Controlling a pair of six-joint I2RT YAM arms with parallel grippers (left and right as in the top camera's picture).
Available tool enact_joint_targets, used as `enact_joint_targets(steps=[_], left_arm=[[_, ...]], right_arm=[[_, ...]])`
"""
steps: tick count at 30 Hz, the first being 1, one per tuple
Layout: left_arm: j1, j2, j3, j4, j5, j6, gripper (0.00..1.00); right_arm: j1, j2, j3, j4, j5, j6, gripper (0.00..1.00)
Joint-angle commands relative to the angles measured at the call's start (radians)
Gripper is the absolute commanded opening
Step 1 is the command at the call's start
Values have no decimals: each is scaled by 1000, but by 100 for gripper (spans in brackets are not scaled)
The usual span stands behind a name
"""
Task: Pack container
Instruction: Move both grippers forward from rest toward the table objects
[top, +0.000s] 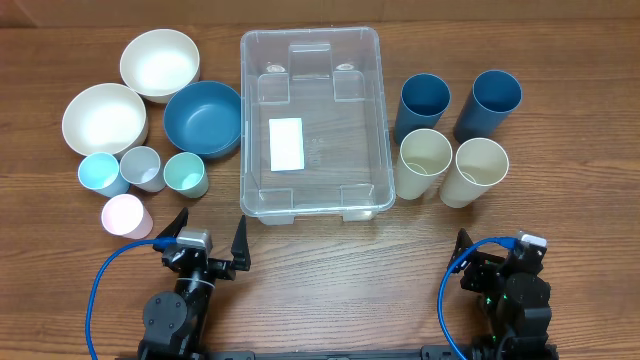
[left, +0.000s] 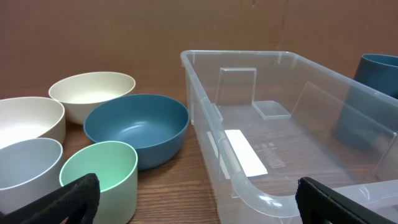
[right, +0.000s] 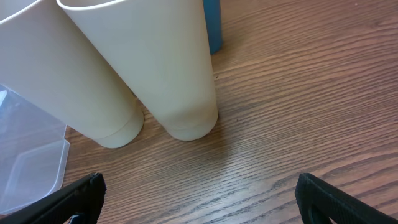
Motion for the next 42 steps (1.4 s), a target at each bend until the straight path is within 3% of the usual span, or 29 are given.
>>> enact_joint_targets(steps=[1, 6, 11, 17, 21, 26, 33, 42], left_arm=[[-3, -4, -3, 3, -2, -14, 100], [-3, -4, -3, 3, -2, -14, 100], [-3, -4, -3, 3, -4, -14, 100], [-3, -4, -3, 0, 46, -44, 100], [-3, 13, -3, 1, 56, -64, 100], [-3, 17, 30, -1, 58, -241, 100], [-3, 209, 340, -222, 0, -233, 100], [-3, 801, 986, -610, -81, -195, 100]], right_arm=[[5, -7, -14, -6, 21, 1, 100], [5, -7, -14, -7, 27, -6, 100], [5, -7, -13, -10, 111, -116, 100], [5, -7, -14, 52, 106, -113, 100], [5, -7, -14, 119, -242, -105, 100], [5, -7, -10, 217, -478, -104, 100], [5, 123, 144, 220, -427, -48, 100], [-6, 808, 807, -125, -285, -50, 100]])
